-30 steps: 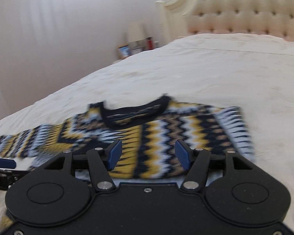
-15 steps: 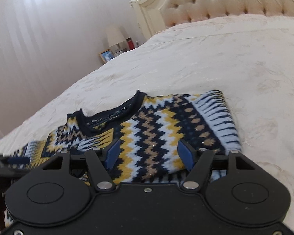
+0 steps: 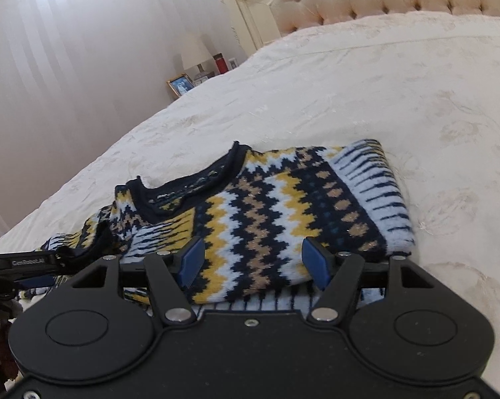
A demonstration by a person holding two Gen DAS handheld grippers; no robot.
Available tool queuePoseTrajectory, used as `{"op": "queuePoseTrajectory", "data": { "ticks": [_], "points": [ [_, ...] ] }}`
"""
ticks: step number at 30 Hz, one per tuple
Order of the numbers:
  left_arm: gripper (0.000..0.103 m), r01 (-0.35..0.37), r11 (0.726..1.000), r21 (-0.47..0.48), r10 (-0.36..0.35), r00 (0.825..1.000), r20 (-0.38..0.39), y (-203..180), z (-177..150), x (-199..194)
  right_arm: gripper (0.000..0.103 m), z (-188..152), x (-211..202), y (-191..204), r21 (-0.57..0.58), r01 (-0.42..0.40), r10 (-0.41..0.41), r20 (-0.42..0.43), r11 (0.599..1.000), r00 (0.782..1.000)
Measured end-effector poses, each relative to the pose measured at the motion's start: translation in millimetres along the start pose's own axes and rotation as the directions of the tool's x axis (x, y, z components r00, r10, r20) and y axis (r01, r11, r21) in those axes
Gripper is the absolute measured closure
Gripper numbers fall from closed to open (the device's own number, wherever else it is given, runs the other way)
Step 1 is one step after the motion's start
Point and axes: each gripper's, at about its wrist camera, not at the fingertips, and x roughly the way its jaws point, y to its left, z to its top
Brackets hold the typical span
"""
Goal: Fold small clothes
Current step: 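Open the right tool and release the folded sleeve on the body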
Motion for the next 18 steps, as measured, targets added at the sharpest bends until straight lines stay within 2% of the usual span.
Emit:
{"op": "queuePoseTrajectory", "data": {
  "ticks": [4,7,12,14,18],
  "points": [
    [0.020,-0.002,0.999,-0.051,0.002,1.000,0.006,9,3,0,0.034,1,-1,-3,-0.008,0.019,-0.019,0.003,1.000,1.000],
    [0.020,0.026,0.996,-0.085,-0.027,1.000,-0.007,17,2,-3,0.034,1,1,-5,-0.011,0.053,-0.053,-0.012,0.999,0.999],
    [0.021,-0.015,0.992,-0.128,0.015,1.000,-0.001,34,1,-8,0.036,1,9,-11,0.012,0.096,-0.095,-0.060,0.995,0.994],
    [0.021,-0.016,0.993,-0.120,0.016,1.000,-0.003,35,1,-9,0.035,2,6,-10,0.012,0.080,-0.079,-0.041,0.997,0.996],
    [0.021,-0.009,0.998,-0.068,0.009,1.000,0.001,26,0,-8,0.033,9,-7,-12,0.017,0.044,-0.045,0.055,0.999,0.997]
  ]
}}
